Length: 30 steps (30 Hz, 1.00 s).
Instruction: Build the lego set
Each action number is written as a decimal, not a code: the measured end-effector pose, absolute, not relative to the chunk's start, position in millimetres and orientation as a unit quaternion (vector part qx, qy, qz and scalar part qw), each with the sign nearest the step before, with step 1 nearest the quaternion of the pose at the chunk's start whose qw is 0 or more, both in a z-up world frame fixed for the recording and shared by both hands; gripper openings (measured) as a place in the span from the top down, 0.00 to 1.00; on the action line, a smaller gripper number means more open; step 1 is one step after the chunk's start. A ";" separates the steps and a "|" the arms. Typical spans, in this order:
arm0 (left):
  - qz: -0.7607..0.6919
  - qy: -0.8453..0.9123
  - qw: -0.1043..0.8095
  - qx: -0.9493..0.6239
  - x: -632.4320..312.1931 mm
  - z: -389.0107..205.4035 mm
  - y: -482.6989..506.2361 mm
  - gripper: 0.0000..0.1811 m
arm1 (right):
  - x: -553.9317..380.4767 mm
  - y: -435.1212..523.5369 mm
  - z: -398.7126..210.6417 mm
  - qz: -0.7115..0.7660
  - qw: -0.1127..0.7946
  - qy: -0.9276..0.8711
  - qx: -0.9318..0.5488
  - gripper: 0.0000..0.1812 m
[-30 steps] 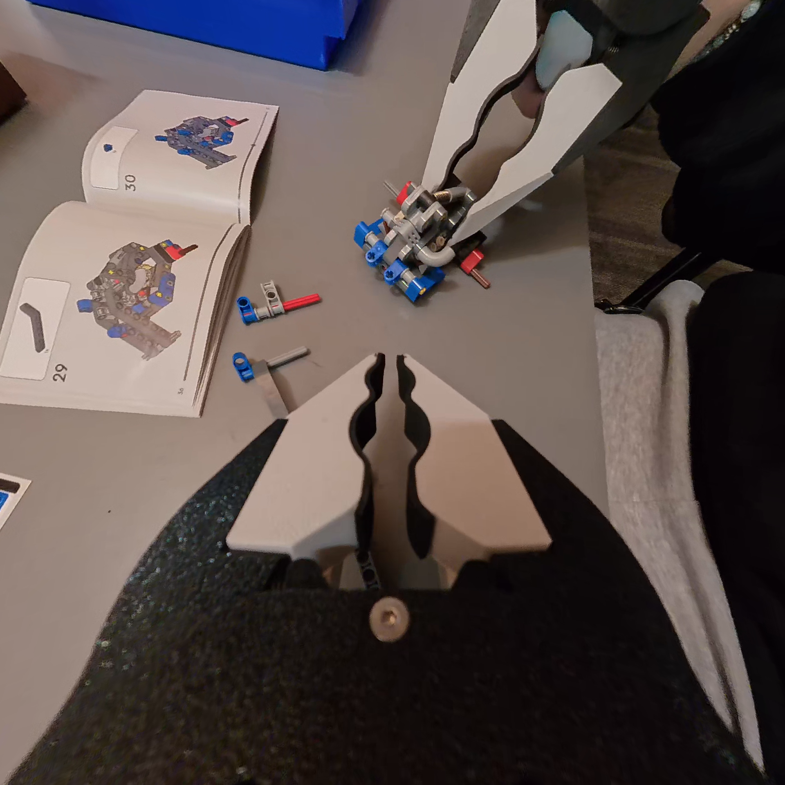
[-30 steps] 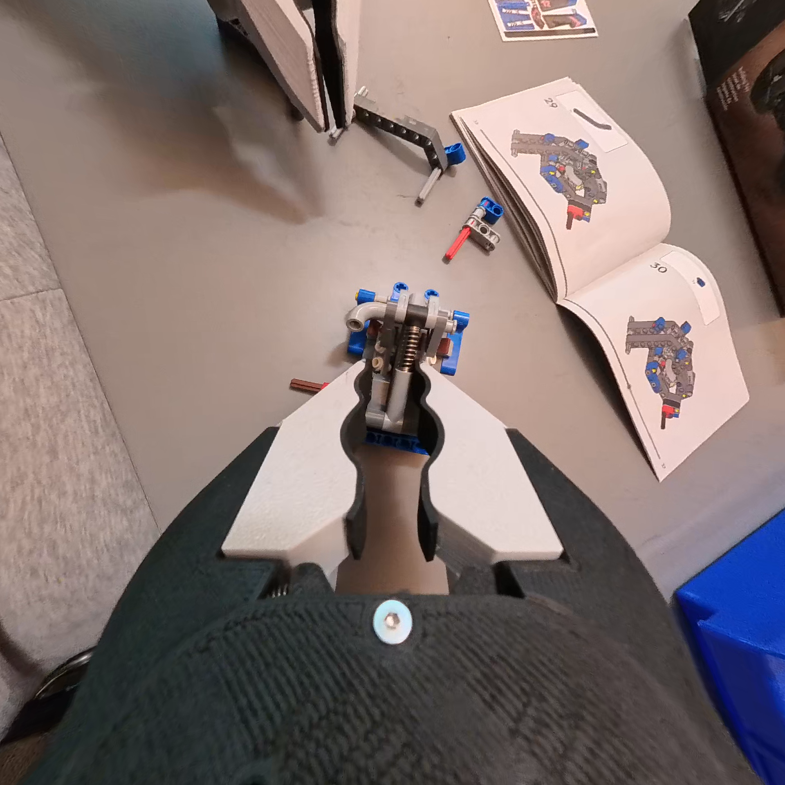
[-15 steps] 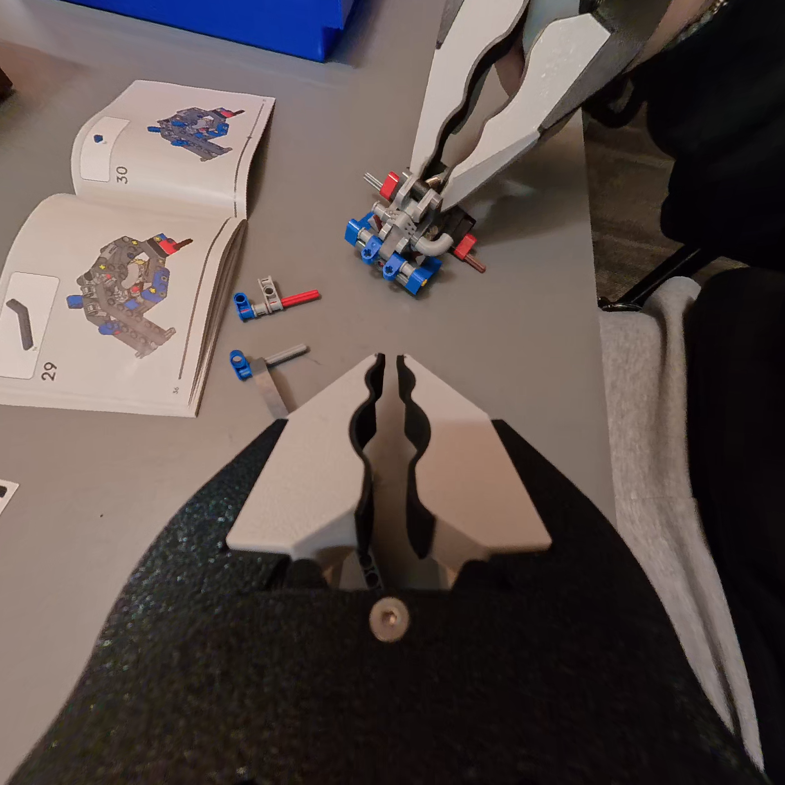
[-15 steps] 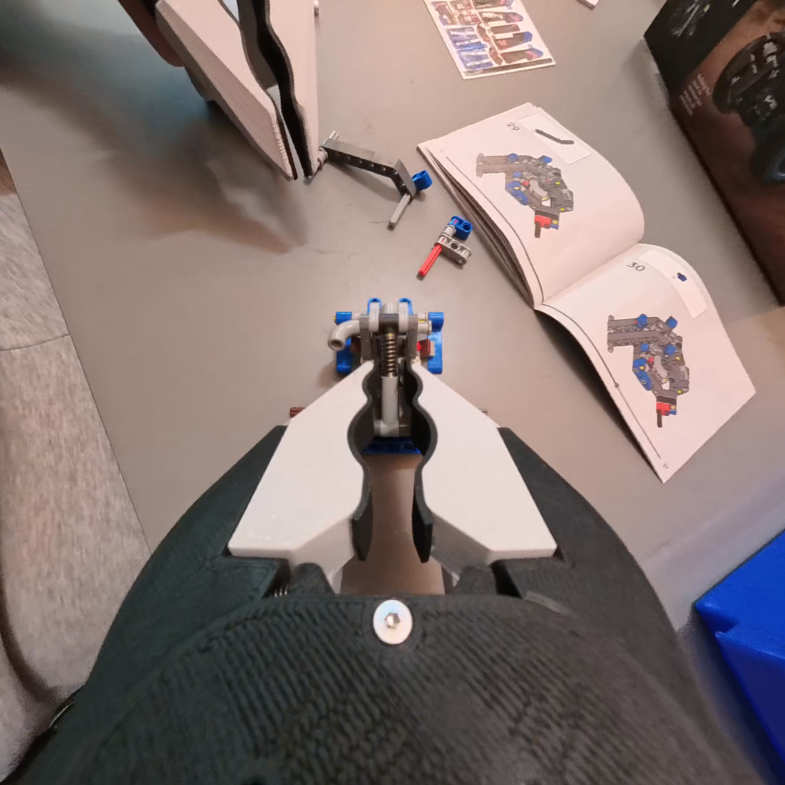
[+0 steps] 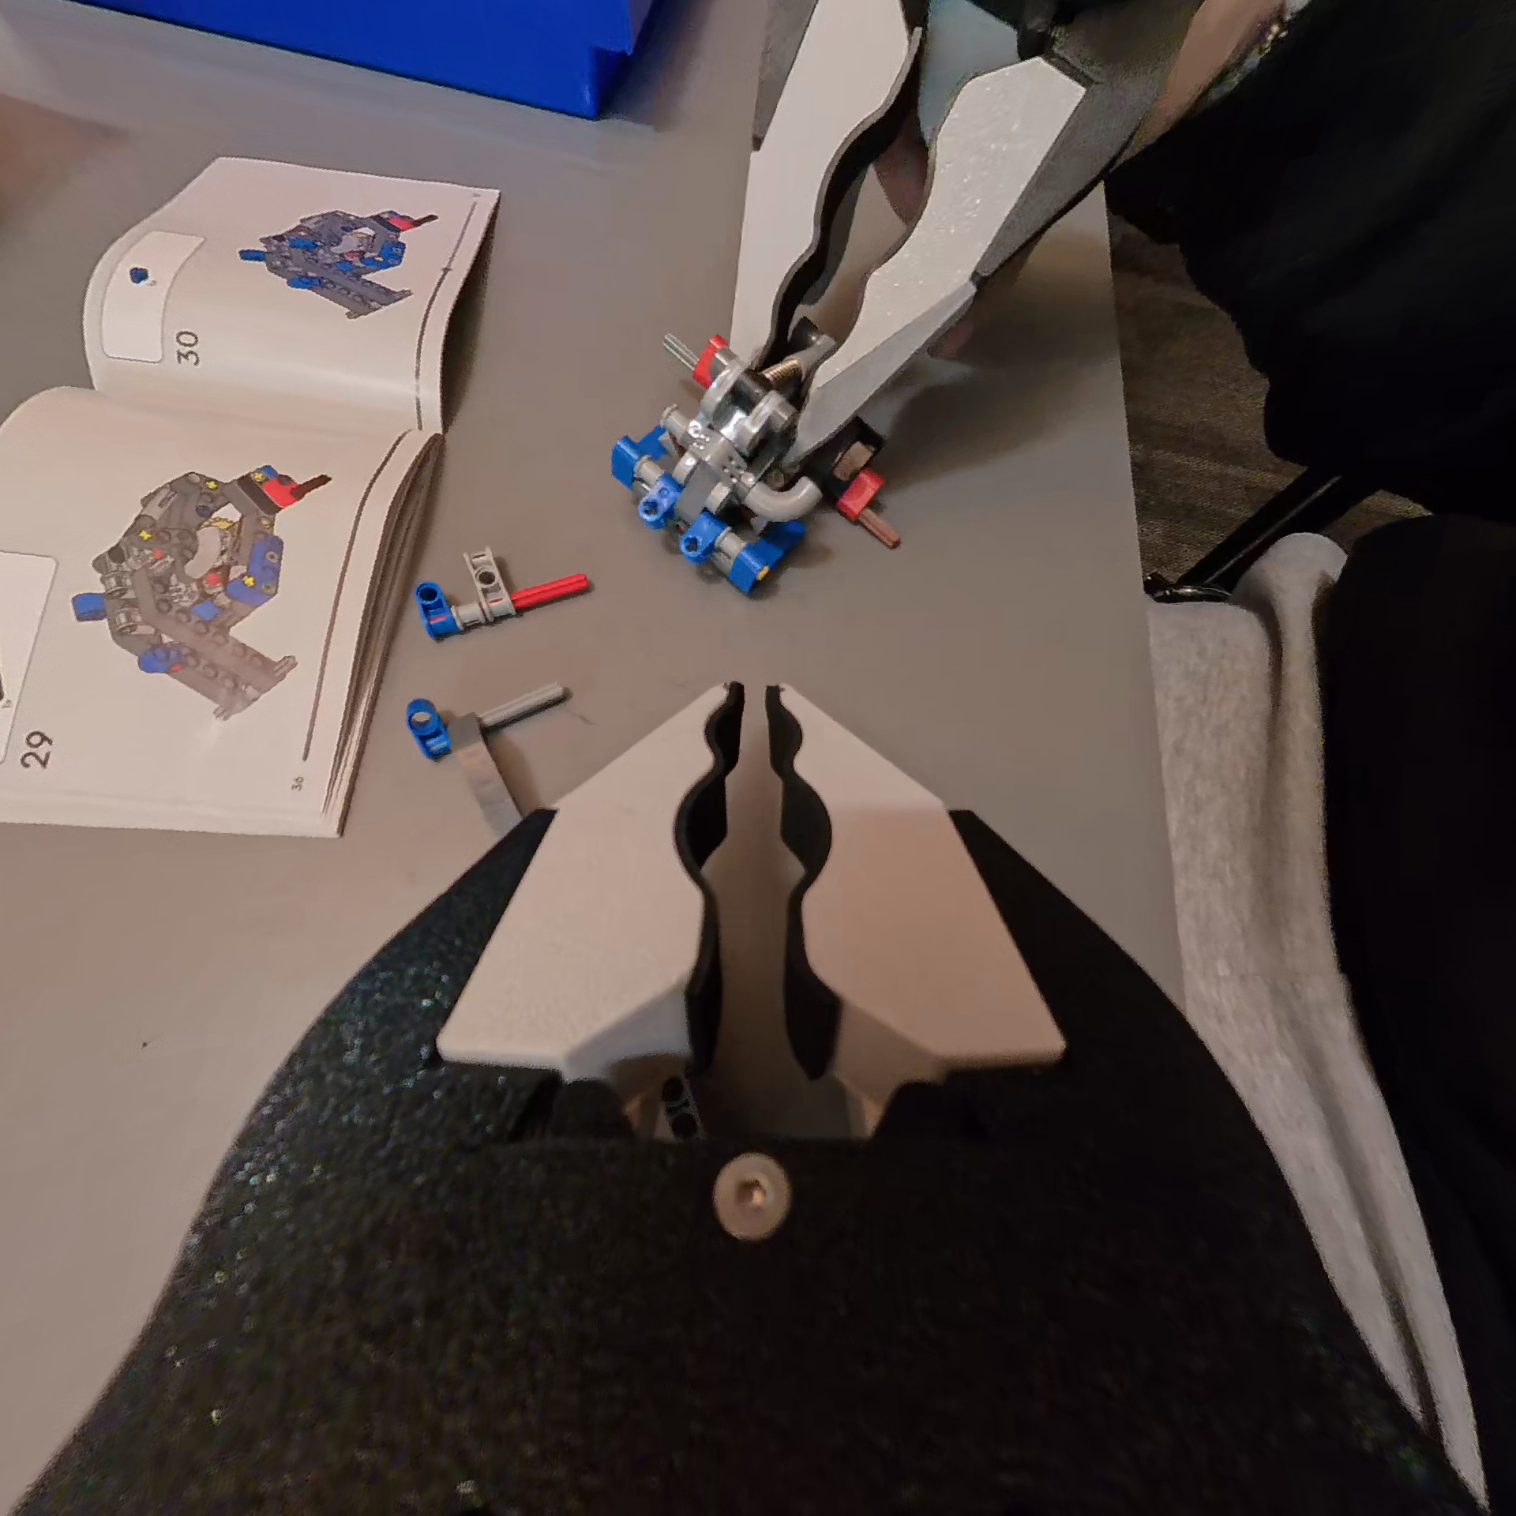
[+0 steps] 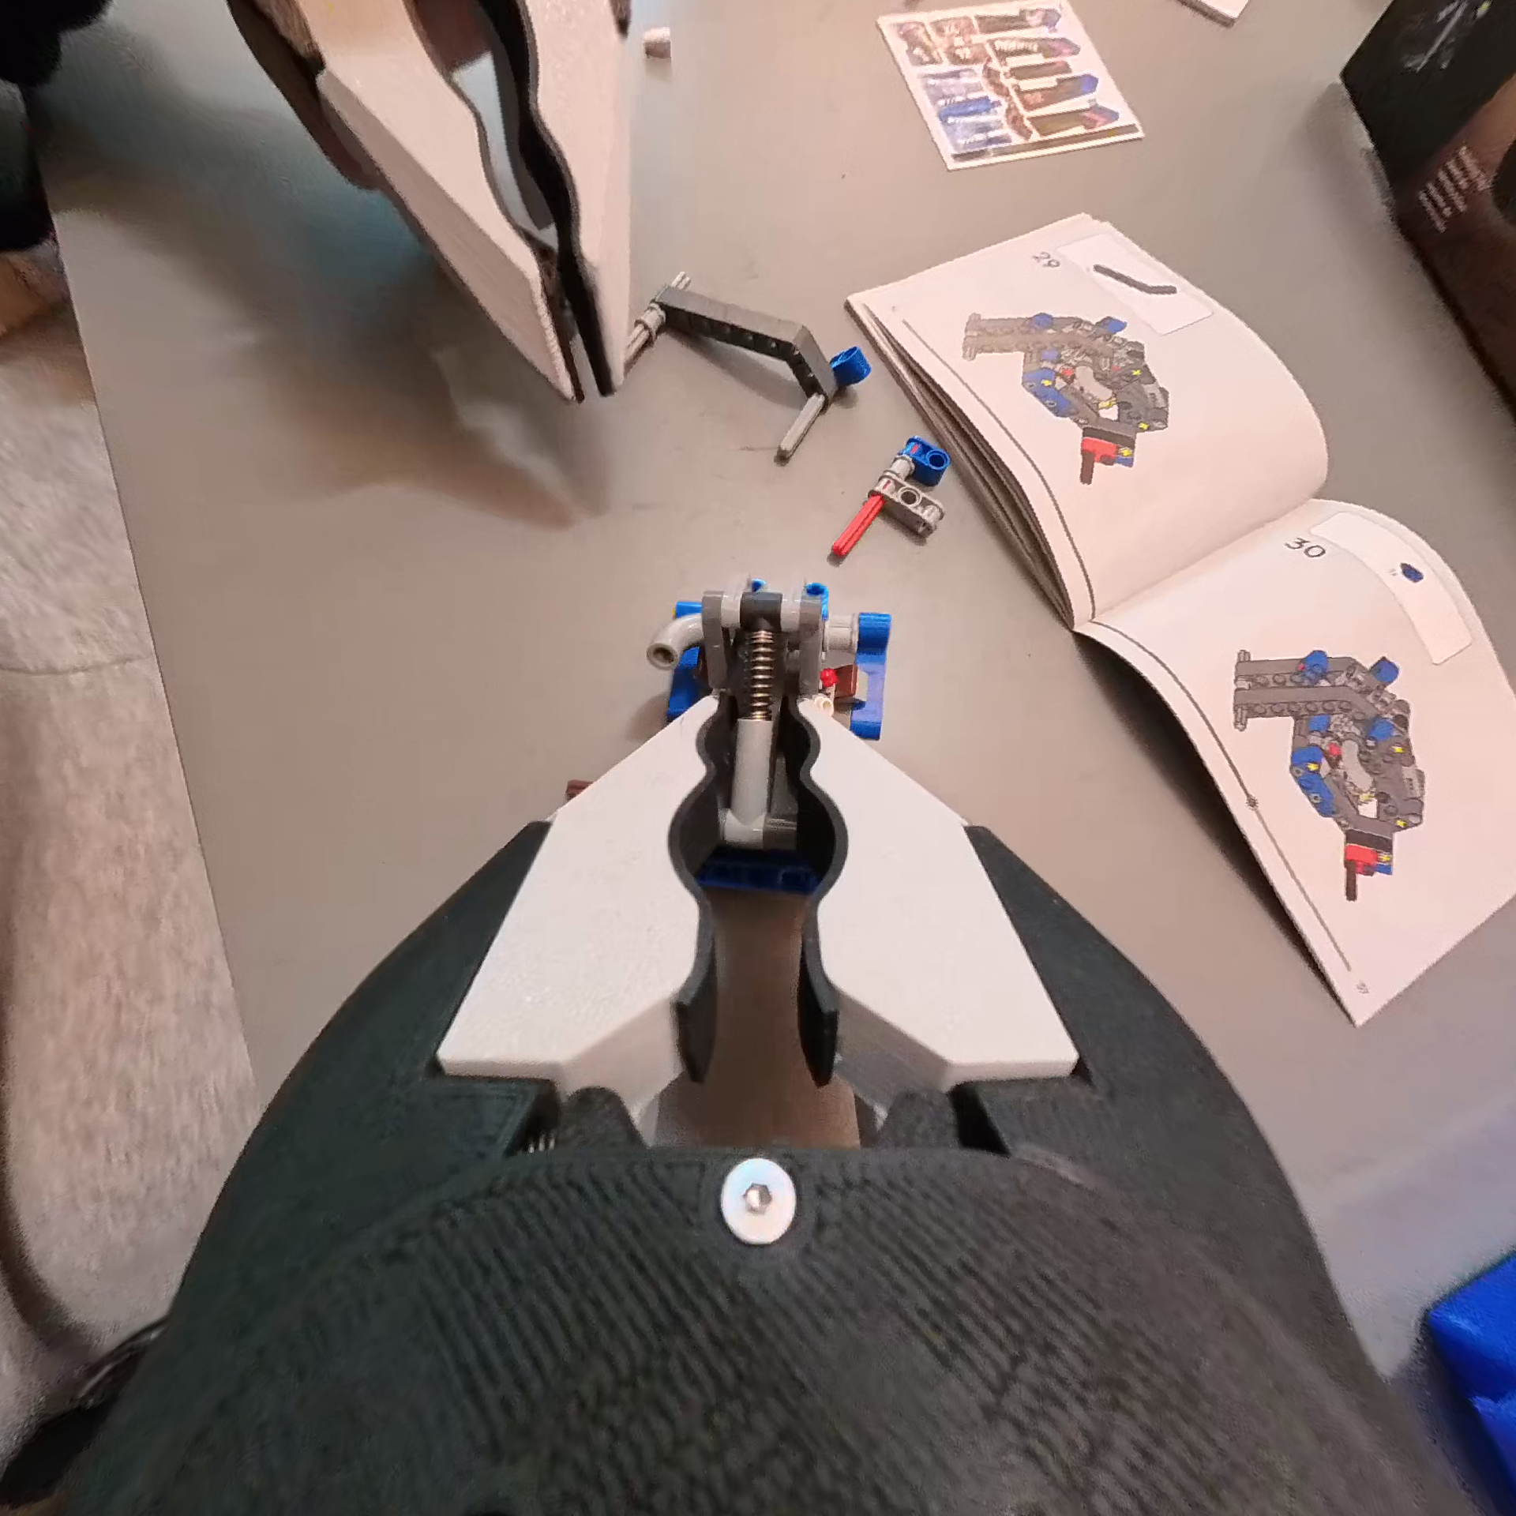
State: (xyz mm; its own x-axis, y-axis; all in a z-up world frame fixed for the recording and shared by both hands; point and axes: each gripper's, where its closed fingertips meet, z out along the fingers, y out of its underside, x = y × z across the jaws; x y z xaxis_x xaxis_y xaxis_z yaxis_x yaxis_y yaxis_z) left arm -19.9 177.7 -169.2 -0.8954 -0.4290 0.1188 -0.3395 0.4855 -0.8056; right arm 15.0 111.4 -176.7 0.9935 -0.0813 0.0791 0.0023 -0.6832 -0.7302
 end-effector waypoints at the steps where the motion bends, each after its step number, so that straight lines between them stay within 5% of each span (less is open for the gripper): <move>1: -0.455 0.861 0.049 -0.222 -20.3 -170.0 176.1 0.98 | 15.5 112.6 -176.6 -0.048 0.405 0.025 -0.913 0.95; 9: -0.457 0.855 0.090 -0.229 -8.8 -168.9 177.4 0.97 | 17.3 123.5 -172.2 -0.039 0.459 0.017 -0.887 0.95; 17: -0.609 0.722 0.021 -0.327 1.6 -106.1 177.3 0.84 | 15.6 142.4 -106.2 -0.069 0.644 0.020 -0.762 0.96; 20: -0.609 0.713 0.061 -0.341 5.8 -95.9 179.0 0.83 | 12.6 147.8 -95.6 -0.098 0.684 0.024 -0.722 0.96; 30: -0.609 0.721 0.123 -0.307 -2.8 -74.9 171.1 0.85 | 7.5 153.0 -86.4 -0.148 0.712 0.021 -0.686 0.96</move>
